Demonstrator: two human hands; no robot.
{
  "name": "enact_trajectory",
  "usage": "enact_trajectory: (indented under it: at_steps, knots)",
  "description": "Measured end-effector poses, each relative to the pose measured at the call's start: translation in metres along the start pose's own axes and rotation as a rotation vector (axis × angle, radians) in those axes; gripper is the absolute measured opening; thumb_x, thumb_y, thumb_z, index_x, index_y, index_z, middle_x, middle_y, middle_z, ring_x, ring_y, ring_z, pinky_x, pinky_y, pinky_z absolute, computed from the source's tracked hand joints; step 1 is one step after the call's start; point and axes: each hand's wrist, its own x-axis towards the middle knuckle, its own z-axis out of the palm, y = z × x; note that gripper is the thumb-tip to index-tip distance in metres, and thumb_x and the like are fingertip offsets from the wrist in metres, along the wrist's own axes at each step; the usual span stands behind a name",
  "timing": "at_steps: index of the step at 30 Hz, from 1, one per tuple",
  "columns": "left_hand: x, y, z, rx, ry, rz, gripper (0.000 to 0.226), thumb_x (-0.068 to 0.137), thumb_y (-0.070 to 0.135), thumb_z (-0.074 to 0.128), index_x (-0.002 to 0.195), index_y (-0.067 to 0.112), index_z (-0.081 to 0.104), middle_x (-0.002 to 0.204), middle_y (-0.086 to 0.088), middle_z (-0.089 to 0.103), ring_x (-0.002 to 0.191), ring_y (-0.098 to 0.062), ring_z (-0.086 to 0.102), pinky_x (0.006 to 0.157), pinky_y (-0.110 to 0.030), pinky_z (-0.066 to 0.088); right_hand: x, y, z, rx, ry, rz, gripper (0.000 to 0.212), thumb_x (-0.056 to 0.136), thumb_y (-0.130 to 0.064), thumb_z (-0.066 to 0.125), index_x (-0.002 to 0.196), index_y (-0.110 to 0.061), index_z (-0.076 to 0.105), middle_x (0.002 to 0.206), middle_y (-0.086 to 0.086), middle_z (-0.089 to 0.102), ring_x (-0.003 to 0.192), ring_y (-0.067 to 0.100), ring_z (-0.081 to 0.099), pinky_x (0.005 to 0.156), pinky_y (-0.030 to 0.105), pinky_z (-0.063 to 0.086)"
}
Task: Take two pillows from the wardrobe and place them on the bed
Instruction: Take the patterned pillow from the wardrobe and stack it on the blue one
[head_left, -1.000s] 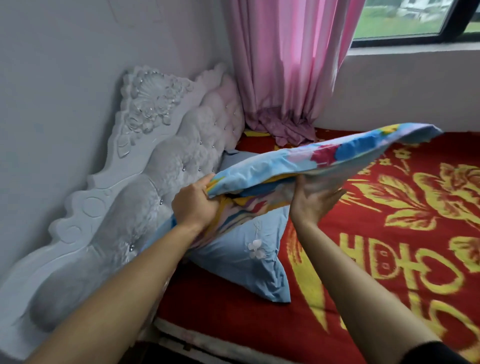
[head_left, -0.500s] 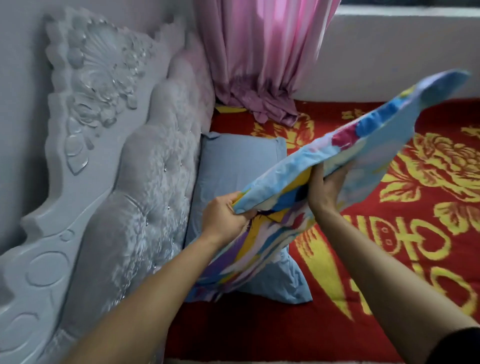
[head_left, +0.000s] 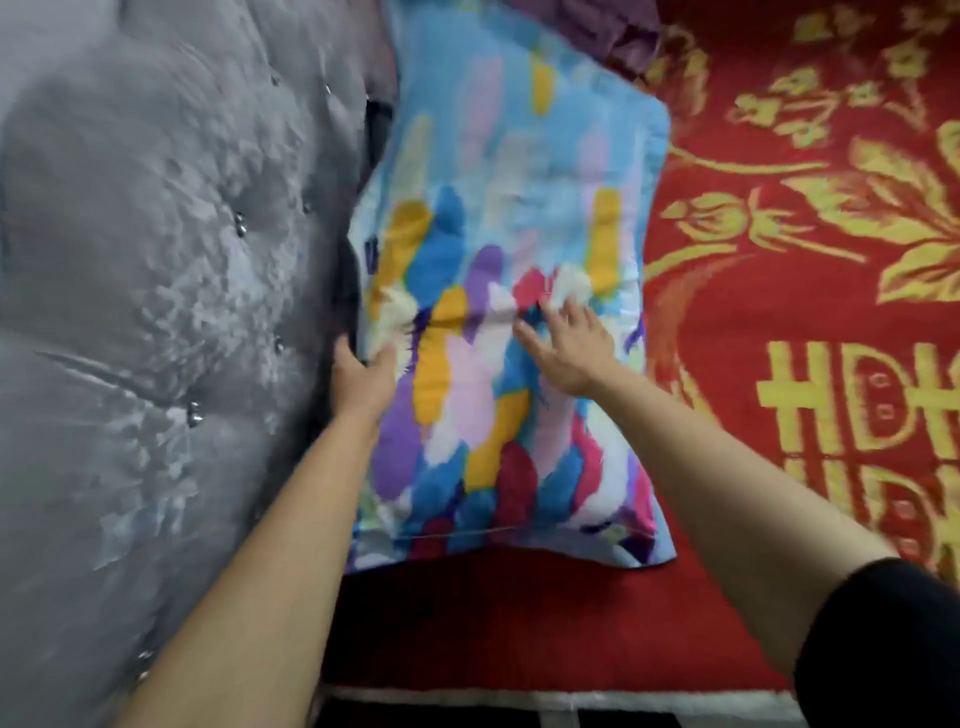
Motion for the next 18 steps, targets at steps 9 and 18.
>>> enact_trajectory:
  at_steps: [9, 18]
  knots:
    - [0.048, -0.092, 0.054, 0.452, 0.111, 0.060, 0.061, 0.101, 0.046, 0.033, 0.154, 0.023, 0.014, 0.153, -0.018, 0.032, 0.134, -0.040, 0.037, 0.108, -0.051, 0.030, 0.008, 0.042, 0.082, -0.170, 0.036, -0.077, 0.078, 0.092, -0.075, 0.022, 0.157, -0.039, -0.001, 0.167, 0.004, -0.016, 0.153, 0.029, -0.013, 0.122, 0.048, -0.003]
    - [0.046, -0.115, 0.067, 0.540, 0.329, 0.173, 0.057, 0.101, 0.047, 0.028, 0.153, 0.022, 0.023, 0.152, -0.012, 0.038, 0.132, -0.037, 0.039, 0.105, -0.051, 0.033, -0.010, 0.038, 0.101, -0.144, 0.345, -0.109, 0.071, 0.095, -0.067, 0.034, 0.156, -0.030, 0.028, 0.166, 0.012, 0.013, 0.153, 0.029, 0.011, 0.123, 0.047, 0.008]
